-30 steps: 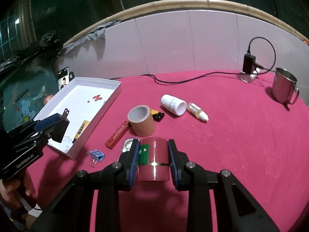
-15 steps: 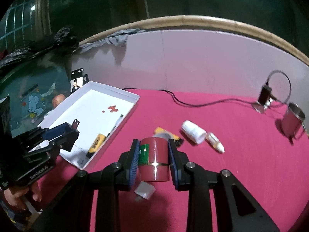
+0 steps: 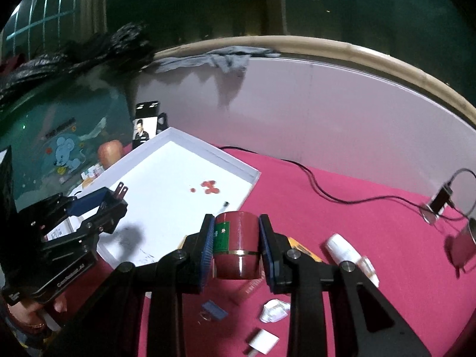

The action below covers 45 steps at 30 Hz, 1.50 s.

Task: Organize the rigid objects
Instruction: 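Carry the charger and red can into the white tray and open both tools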

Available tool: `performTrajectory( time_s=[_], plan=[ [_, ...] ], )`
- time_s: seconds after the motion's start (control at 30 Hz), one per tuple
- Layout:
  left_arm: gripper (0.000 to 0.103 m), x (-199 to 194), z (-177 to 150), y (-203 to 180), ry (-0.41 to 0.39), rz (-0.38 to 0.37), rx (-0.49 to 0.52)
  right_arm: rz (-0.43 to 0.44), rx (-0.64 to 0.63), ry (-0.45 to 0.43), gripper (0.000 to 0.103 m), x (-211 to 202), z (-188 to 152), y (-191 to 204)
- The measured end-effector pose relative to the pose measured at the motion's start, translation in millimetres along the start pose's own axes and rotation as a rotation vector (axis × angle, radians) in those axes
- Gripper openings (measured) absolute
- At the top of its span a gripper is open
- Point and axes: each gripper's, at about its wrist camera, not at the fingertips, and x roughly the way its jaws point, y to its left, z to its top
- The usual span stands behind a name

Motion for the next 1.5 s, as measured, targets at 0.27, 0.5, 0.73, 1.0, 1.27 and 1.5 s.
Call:
performTrajectory(
  time_s=[0.27,0.5,0.73,1.0,1.27,1.5],
  plan=[
    [0.03,27,10,47,0.079,-0.014,-0.096,0.084,0.012,0.073,0.029,36,15,22],
    [0.03,48,0,61,0.107,0.089,-0.076,0.065,-0.014,0.144,0.029,83,12,50],
    [0.03,59,-9,72,0.128,0.106,-0.113,0.014,-0.065,0.143,0.029,104,11,71],
    [0.03,65,-13,78,0.134,0.114,-0.14,-0.026,-0.104,0.13,0.029,111,11,80],
    [0.03,71,-16,77,0.147,0.112,-0.15,-0.034,-0.126,0.124,0.029,113,10,87],
    [0.03,71,-19,78,0.149,0.116,-0.159,-0.043,-0.139,0.118,0.029,114,10,92]
  ],
)
